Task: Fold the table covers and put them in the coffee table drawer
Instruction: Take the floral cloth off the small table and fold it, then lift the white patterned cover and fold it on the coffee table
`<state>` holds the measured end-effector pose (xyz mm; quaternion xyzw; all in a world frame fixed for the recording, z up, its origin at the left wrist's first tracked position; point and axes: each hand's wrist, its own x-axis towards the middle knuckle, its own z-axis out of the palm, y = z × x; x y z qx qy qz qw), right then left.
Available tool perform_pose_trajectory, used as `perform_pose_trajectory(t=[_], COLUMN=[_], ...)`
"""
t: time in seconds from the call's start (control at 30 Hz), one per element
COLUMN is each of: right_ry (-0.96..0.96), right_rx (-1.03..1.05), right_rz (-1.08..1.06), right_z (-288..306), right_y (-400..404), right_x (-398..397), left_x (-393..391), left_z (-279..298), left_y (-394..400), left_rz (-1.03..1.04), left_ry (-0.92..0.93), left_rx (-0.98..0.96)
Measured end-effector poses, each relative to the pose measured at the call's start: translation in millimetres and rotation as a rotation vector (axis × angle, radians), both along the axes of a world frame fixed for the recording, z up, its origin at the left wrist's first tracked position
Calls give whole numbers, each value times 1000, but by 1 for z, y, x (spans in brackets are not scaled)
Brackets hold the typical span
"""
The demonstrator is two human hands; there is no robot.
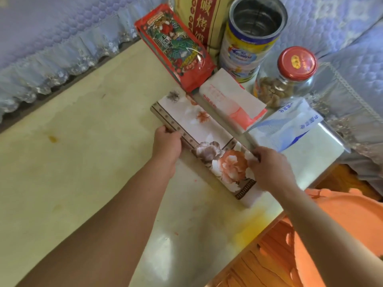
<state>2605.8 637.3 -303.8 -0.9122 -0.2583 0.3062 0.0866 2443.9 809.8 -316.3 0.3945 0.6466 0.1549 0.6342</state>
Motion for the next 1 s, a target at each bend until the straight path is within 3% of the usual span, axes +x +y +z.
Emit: perform_pose_trajectory(t=[0.07, 0.17, 0.27, 0.43, 0.6, 0.73, 0.83, 1.0], right_ry=[-180, -435, -317, -298, -195, -120, -131, -11], right_rx=[24, 203, 294, 48, -202, -348, -290, -142], right_rz=[-27, 115, 367, 588, 594, 623, 869, 1241], right_z=[-1, -3, -18, -61, -36, 36, 90, 196], right_y=[-7, -18, -14, -11, 3, 23, 25, -6], right_x=[-14, -50, -80, -86, -89, -148, -243, -457], left_x=[-1, -37, -103, -214, -288, -341, -389, -515], left_z=[8, 5, -5, -10, 31, 90, 146, 238], left_y=[-18, -57, -97, -155, -183, -188, -201, -267], left_rz=[-182, -495, -644, -760, -686, -399, -283, -38], left_ry=[109, 397, 573, 790, 867, 734, 620, 643], left_rx=[79, 254, 405, 378, 93, -228, -183, -31])
